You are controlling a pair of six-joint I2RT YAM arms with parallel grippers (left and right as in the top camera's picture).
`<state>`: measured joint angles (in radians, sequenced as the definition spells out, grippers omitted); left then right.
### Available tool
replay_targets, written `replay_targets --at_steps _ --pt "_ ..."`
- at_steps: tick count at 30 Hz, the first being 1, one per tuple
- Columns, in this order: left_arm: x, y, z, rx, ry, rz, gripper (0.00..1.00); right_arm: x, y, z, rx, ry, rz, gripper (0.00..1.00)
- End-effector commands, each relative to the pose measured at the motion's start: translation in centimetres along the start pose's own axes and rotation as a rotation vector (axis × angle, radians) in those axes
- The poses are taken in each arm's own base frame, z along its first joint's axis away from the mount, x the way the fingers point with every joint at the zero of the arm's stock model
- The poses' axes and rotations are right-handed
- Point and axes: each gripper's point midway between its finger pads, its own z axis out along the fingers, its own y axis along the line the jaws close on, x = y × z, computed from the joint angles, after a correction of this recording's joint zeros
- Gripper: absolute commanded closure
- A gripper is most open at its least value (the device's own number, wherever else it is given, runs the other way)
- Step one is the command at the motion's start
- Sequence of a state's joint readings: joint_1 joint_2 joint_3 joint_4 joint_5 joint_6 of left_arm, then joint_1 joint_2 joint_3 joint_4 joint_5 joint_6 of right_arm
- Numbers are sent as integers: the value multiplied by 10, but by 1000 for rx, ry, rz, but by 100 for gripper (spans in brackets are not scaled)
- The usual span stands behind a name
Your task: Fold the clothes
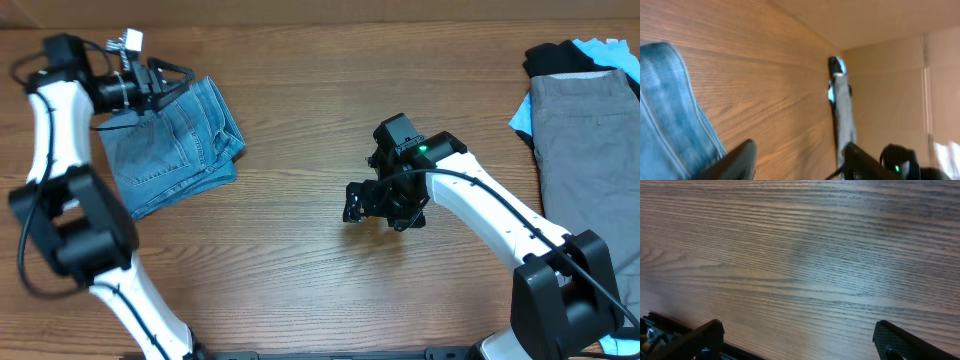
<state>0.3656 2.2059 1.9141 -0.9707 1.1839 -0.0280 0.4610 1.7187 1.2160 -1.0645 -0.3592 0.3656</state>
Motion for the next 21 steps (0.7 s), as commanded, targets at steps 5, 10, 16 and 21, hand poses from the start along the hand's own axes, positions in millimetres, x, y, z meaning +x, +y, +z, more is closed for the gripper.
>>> replay_targets --at_steps 5,10,16,21 --pt "22 -59 -123 -507 -145 146 20 -4 4 0 -13 -22 -20 0" --pt "39 -52 -183 -603 -247 -18 6 -6 5 0 -16 -30 -23 0" --pt "57 3 -202 -615 -279 -187 5 -8 6 0 -21 -39 -27 0" --pt "65 67 -181 -613 -306 -261 0 -5 5 0 -14 -25 -25 0"
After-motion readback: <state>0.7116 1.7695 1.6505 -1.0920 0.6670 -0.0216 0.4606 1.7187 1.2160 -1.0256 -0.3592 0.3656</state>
